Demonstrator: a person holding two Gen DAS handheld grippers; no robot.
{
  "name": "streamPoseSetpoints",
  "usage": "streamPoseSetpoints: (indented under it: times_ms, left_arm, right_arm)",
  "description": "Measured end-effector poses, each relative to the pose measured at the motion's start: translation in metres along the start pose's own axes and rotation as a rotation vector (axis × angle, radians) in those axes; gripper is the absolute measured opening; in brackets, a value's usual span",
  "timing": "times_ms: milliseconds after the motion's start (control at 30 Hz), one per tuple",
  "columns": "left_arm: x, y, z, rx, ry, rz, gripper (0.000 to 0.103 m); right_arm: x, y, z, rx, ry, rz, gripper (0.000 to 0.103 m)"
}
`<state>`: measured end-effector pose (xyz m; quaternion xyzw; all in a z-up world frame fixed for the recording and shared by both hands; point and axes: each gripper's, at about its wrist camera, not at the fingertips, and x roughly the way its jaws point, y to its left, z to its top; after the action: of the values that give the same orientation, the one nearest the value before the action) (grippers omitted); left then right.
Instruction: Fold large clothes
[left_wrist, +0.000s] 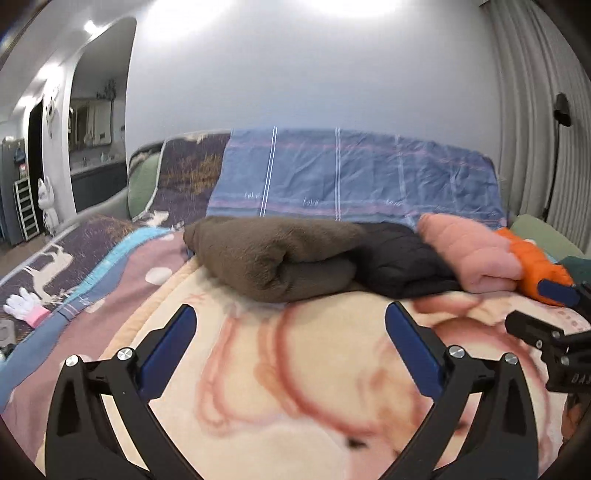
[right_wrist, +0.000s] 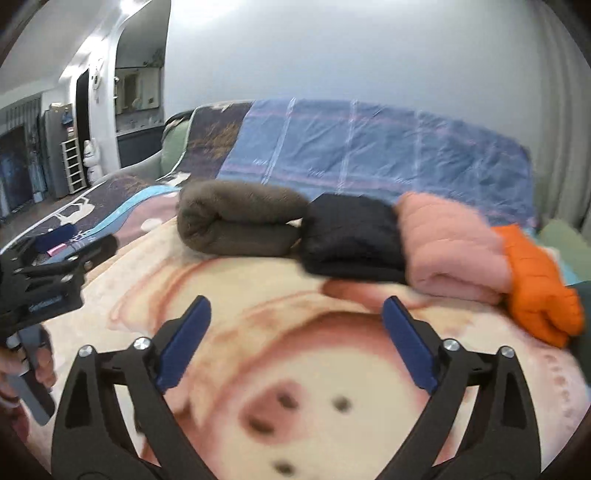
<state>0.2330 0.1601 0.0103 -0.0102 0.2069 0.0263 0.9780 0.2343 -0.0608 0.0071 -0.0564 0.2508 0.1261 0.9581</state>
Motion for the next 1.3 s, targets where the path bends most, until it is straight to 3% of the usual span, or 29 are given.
streamPoseSetpoints:
  times_ms: [267, 533, 833, 1300]
  left_arm:
    - [-0.105, -0.045, -0.017, 0.061, -0.067, -0.03, 0.102]
    - [-0.176, -0.089, -0.047, 0.128, -0.092, -0.053, 0.102]
    - [-0.209, -0.108, -0.066, 0.14, -0.066, -0.058, 0.102]
    - [-0.222, -0.115, -0.072, 0.12, -0.006, -0.044, 0.102]
  right_arm:
    - [-0.106, -0.012, -0.03, 0.038, -0.075, -0.104, 0.101]
    - [-0.179, -0.016, -0.066, 0.074, -0.092, -0.176, 0.101]
    - [-0.224, -0.028, -0.089, 0.141, -0.123, -0.175, 0.101]
    - [-0.232, -0.03, -0.103, 0.153, -0.087, -0.153, 0.101]
